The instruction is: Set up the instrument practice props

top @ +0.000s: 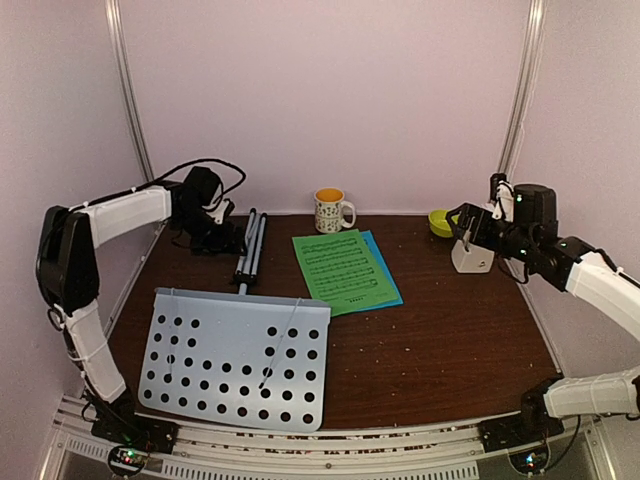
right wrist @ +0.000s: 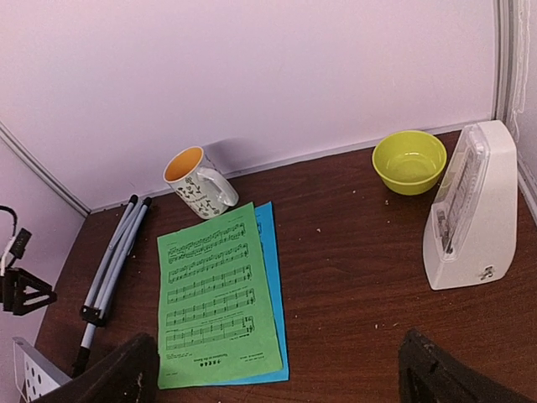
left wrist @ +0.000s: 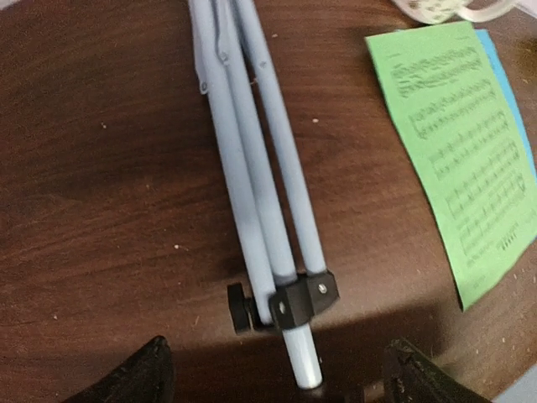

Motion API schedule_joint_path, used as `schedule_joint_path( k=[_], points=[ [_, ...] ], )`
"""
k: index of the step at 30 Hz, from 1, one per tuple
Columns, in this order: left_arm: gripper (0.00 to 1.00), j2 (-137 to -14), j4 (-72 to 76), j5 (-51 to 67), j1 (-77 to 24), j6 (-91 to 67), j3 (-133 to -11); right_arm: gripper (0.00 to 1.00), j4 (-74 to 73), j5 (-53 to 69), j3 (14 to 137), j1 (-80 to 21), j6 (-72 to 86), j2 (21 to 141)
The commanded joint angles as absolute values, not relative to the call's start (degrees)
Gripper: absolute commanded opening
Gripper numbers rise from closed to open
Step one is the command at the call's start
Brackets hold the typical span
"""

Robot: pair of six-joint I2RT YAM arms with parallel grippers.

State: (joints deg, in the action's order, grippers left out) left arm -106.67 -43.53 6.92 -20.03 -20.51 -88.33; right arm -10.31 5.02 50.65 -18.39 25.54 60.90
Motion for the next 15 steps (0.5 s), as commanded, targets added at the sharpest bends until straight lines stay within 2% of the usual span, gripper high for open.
schedule_joint_path(
  k=[1, 4, 9, 15],
  points=[
    [0.9, -92.61, -41.47, 13.95, -20.62, -6.62, -86.18, 1.0, -7.67, 8.24, 49.03, -17.76, 25.82, 59.57],
    [0.9, -88.19, -46.25, 15.29, -22.84, 1.96, -84.21, 1.0, -6.19, 9.81, 48.15, -17.58, 25.82, 59.08],
    [0.9, -84.48, -53.86, 9.3, -33.04, 17.26, -79.57, 1.0, -4.85, 11.96, 47.29, -17.58, 25.79, 58.69],
    [0.88, -83.78, -53.88, 11.91, -35.75, 23.82, -78.28, 1.0, -3.42, 13.44, 45.7, -17.41, 26.35, 57.3]
  ],
)
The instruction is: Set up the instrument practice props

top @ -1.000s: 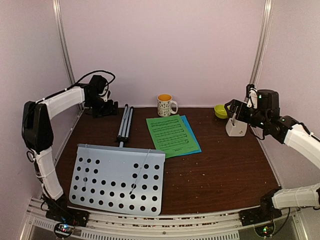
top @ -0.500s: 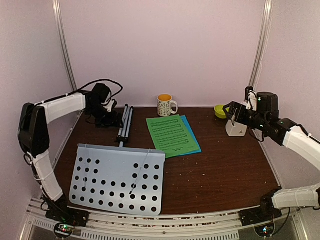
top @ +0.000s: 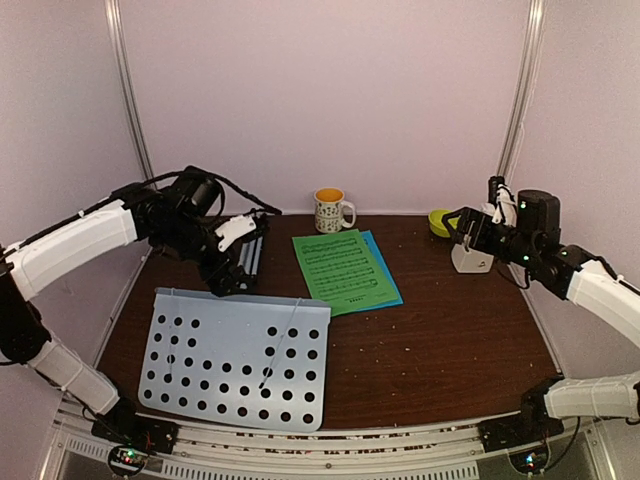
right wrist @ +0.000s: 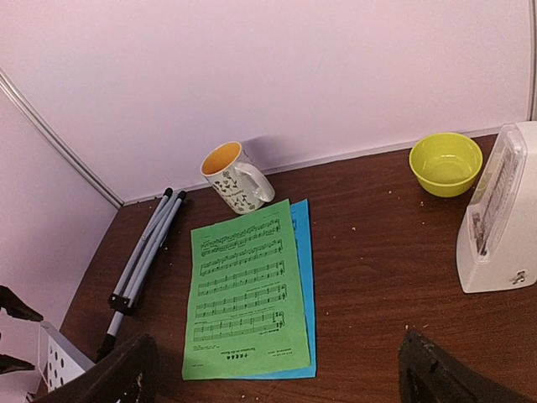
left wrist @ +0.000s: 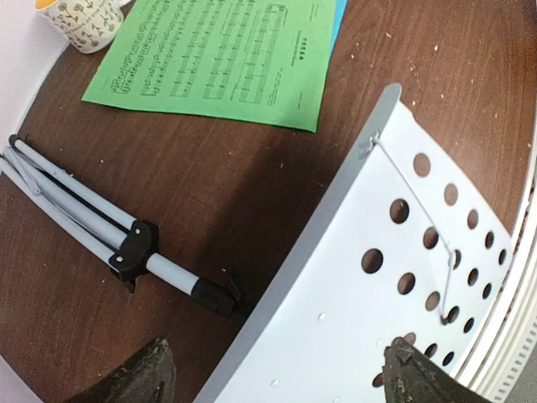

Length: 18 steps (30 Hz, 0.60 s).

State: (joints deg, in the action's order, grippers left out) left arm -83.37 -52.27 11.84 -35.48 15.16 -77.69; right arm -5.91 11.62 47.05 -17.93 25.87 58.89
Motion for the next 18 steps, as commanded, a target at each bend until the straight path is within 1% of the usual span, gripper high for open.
schedule_joint_path(
  k=[1, 5, 9, 14, 16, 18],
  points=[
    [0.87, -84.48, -53.99, 11.03, -36.58, 24.72, -78.8, 1.0, -3.23, 13.45, 45.54, -17.43, 26.42, 57.1],
    [0.8, -88.29, -55.4, 7.78, -39.06, 27.98, -80.49, 1.0, -2.61, 14.03, 45.03, -17.38, 26.78, 56.87],
    [0.77, -91.15, -57.24, 8.41, -39.95, 29.25, -81.94, 1.0, -2.31, 14.24, 44.83, -17.4, 27.06, 56.7],
    [0.7, -94.36, -56.86, 2.34, -42.03, 31.28, -82.45, 1.0, -1.38, 14.35, 44.65, -17.32, 27.57, 57.03],
    [0.67, -95.87, -56.74, 1.16, -42.18, 31.86, -82.68, 1.0, -0.97, 14.66, 44.65, -17.31, 27.87, 57.2],
    [0.61, -96.95, -56.61, -0.03, -42.27, 32.31, -82.58, 1.0, -0.83, 14.76, 44.52, -17.31, 27.97, 57.02]
  ],
)
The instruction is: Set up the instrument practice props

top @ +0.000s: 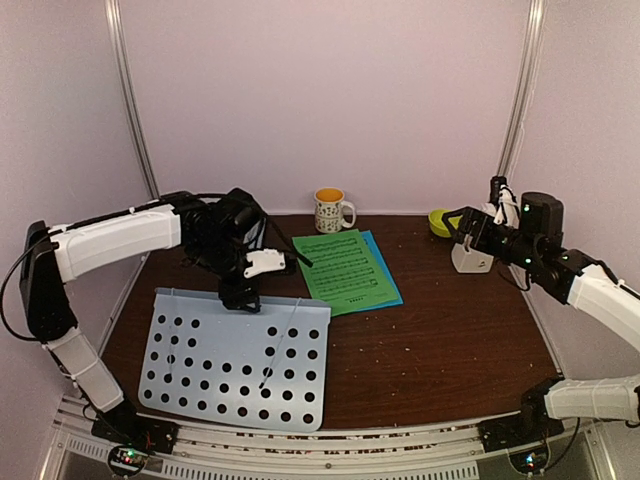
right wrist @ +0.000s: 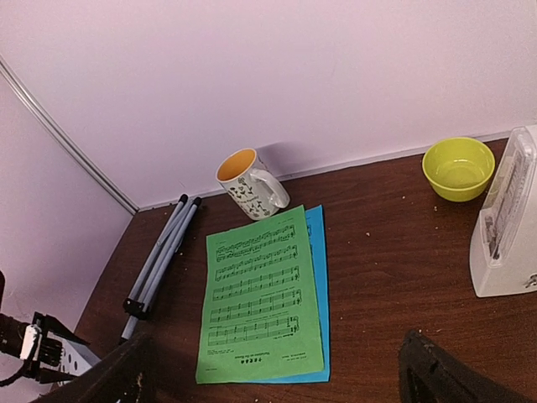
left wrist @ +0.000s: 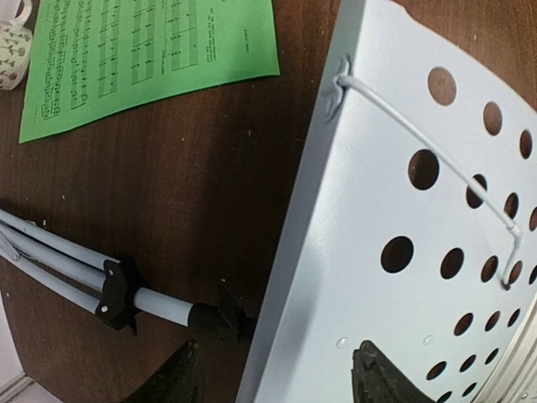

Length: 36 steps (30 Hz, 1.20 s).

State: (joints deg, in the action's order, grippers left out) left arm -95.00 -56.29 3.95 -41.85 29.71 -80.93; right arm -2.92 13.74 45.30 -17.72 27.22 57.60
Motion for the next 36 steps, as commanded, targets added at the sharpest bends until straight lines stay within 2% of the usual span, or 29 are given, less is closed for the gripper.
schedule_joint_path(
  k=[1, 4, 12, 22, 29, 36],
  points=[
    [0.56, -97.31, -56.58, -0.39, -42.28, 32.56, -82.47, 1.0, -0.86, 14.64, 44.48, -17.31, 27.95, 56.89],
    [0.44, -97.73, -56.14, -0.25, -42.28, 33.08, -82.37, 1.0, -0.8, 14.38, 44.12, -17.31, 28.12, 56.3],
    [0.25, -99.16, -55.46, -1.66, -42.43, 35.14, -83.54, 1.0, -0.51, 14.46, 43.83, -17.27, 28.39, 56.27],
    [0.19, -100.7, -54.04, -4.12, -43.56, 36.32, -82.66, 1.0, -0.73, 14.23, 43.8, -17.14, 28.3, 55.48],
    [0.0, -99.63, -53.96, -1.76, -43.68, 35.38, -83.88, 1.0, -1.43, 13.56, 43.7, -17.05, 28.08, 53.48],
    [0.0, -96.74, -53.79, -0.89, -43.86, 33.44, -86.65, 1.0, -2.37, 12.84, 43.0, -16.96, 28.15, 50.73]
  ],
)
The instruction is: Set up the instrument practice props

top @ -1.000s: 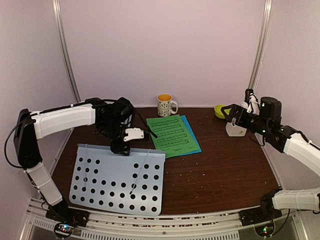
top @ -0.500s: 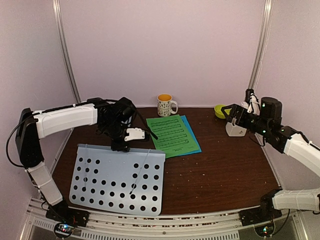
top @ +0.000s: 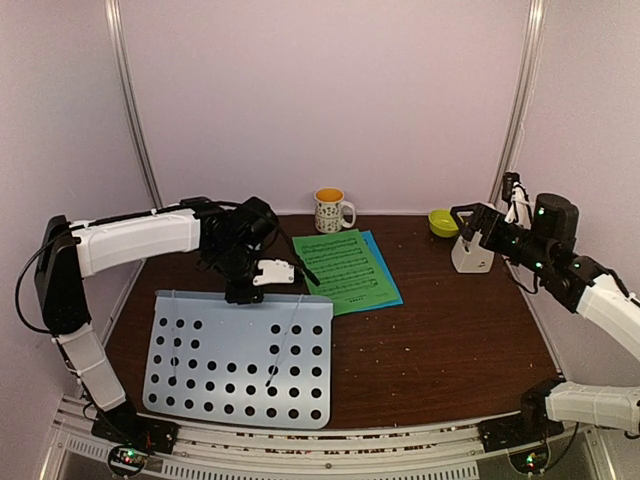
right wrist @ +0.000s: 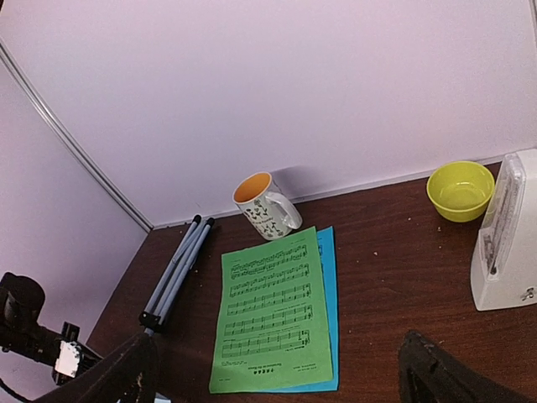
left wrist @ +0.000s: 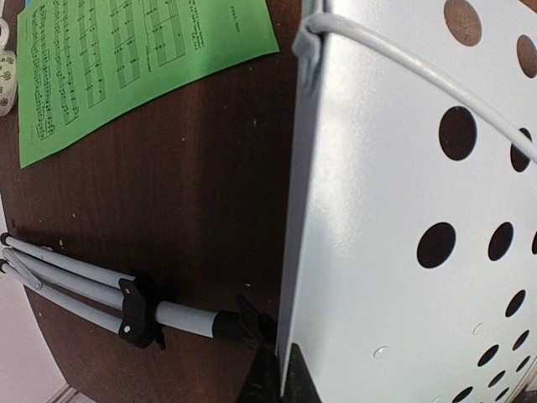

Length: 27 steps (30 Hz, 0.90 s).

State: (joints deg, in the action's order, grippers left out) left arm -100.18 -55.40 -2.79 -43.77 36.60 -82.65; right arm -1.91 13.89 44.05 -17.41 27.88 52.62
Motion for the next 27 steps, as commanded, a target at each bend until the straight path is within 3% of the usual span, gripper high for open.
schedule_joint_path(
  k=[1, 15, 22, 27],
  points=[
    [0.0, -96.13, -53.8, -0.43, -43.85, 33.1, -87.4, 1.0, -2.56, 12.9, 42.87, -16.96, 28.16, 50.37],
    [0.0, -87.22, -51.21, 14.92, -43.77, 22.17, -102.81, 1.0, -2.68, 7.4, 41.29, -16.92, 26.96, 43.86],
    [0.0, -81.72, -39.44, 19.06, -43.77, 6.35, -105.25, 1.0, 6.02, 3.91, 35.53, -16.96, 24.36, 37.16],
    [0.0, -77.59, -28.76, 21.34, -43.77, -7.81, -104.78, 1.0, 11.56, 9.8, 32.66, -16.92, 21.94, 34.66]
  ],
)
